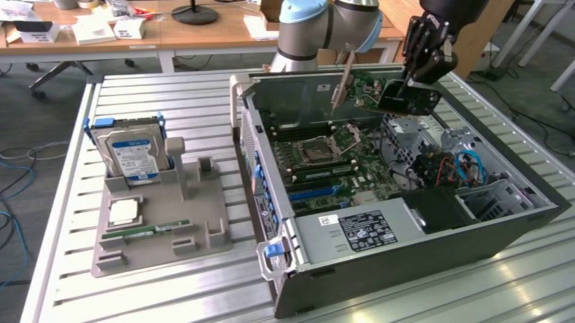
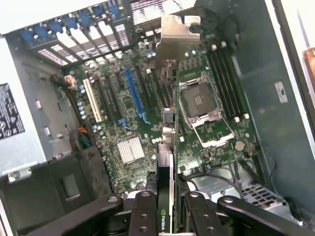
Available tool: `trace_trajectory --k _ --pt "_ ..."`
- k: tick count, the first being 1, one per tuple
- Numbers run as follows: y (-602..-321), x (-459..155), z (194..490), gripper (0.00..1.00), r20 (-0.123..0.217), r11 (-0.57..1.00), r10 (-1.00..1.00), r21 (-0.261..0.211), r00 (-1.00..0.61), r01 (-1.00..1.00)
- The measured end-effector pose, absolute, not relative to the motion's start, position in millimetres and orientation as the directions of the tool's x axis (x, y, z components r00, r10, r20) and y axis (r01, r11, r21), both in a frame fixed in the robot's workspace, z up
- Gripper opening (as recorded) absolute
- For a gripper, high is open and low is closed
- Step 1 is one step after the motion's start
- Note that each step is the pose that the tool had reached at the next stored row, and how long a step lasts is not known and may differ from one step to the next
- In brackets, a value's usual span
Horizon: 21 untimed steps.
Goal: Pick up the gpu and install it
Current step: 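Insert the gpu into the slot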
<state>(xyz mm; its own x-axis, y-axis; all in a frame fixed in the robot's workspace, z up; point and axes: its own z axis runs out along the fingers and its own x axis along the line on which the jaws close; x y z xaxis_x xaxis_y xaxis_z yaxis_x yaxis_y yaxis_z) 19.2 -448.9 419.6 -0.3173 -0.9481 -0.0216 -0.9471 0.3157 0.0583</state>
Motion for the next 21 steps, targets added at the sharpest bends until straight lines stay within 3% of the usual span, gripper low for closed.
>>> trace_trajectory --k 6,21 --pt "-448.9 19.1 419.6 0.26 -0.022 0.219 -0.975 0.058 -0.221 -0.974" --pt "-448.9 19.2 419.2 0.26 -0.022 0.172 -0.985 0.057 -0.174 -0.983"
